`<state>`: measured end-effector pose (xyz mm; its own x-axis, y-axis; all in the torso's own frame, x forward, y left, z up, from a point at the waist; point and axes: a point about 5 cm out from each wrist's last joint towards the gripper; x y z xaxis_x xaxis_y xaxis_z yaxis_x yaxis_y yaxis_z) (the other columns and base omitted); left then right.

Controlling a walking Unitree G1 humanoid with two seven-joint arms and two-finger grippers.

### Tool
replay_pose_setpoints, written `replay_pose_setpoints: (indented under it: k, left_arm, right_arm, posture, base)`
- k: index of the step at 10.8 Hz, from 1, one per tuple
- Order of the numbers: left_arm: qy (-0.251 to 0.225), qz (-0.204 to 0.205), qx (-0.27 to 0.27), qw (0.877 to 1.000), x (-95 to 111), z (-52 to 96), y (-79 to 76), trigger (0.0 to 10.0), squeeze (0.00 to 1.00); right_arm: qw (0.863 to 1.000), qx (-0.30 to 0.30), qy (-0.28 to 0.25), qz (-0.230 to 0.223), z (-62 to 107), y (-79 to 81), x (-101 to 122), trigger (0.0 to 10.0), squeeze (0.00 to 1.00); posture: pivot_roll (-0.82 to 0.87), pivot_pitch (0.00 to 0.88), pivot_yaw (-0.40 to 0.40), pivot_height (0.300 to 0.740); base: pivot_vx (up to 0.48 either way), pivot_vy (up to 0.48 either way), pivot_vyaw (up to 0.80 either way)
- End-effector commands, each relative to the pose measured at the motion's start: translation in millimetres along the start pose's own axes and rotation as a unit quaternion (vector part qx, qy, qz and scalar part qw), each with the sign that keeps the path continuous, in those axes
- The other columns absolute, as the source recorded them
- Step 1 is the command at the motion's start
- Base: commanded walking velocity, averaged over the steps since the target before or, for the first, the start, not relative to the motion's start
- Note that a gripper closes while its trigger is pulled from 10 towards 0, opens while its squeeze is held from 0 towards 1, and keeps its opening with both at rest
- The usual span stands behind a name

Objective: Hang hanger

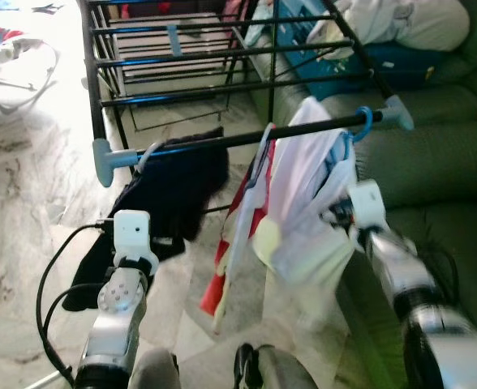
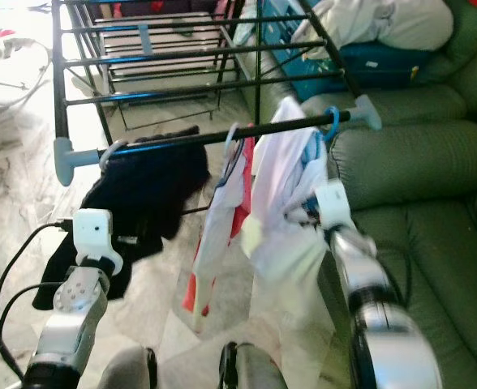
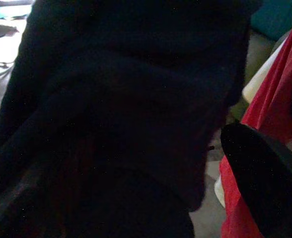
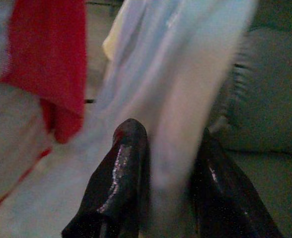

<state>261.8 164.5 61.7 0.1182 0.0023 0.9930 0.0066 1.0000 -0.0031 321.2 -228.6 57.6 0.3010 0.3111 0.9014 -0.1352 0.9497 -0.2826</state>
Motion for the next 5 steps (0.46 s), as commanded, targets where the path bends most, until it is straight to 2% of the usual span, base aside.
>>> replay_pose_setpoints:
  k: [1, 3, 4, 5]
  left_arm:
    - [0.005, -0.007, 0.01, 1.0, -1.7, 5.6, 5.8, 10.0, 0.0]
    - [-0.004, -0.036, 0.013, 0.999, 1.1, 13.9, 10.8, 10.0, 0.0]
    - [-0.011, -0.049, 0.012, 0.999, 2.9, 18.6, 13.7, 10.0, 0.0]
    - [-0.005, -0.046, 0.016, 0.999, 1.6, 26.8, 21.2, 10.0, 0.0]
  right_arm:
    - [0.999, -0.03, -0.045, -0.004, 5.4, -6.8, 9.8, 10.0, 1.0]
    - [0.991, -0.075, -0.108, -0.001, 30.6, -2.6, 8.3, 10.0, 1.0]
    - [0.989, -0.085, -0.123, -0.006, 39.5, 1.2, 6.8, 10.0, 1.0]
    - [0.984, -0.099, -0.149, -0.01, 55.7, 7.3, 6.2, 10.0, 1.0]
  posture:
    - [0.06, 0.139, -0.082, 0.74]
    - [0.05, 0.141, -0.069, 0.74]
    - [0.04, 0.141, -0.067, 0.74]
    - [0.05, 0.146, -0.065, 0.74]
  base:
    - [0.0, 0.0, 0.0]
    - [0.0, 0.0, 0.0]
    - [0.0, 0.0, 0.0]
    - [0.0, 0.0, 0.0]
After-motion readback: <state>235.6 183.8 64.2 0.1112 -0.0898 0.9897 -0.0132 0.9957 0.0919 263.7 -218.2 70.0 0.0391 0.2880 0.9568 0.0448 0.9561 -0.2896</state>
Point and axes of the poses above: a point about 5 cm out from each wrist's last joint towards the gripper, its own z axis pointing back from the gripper into the wrist, its own x axis along the axis of the wrist's last joint, y = z × x, and after that the axes turned 3 degrees about z, right-handed
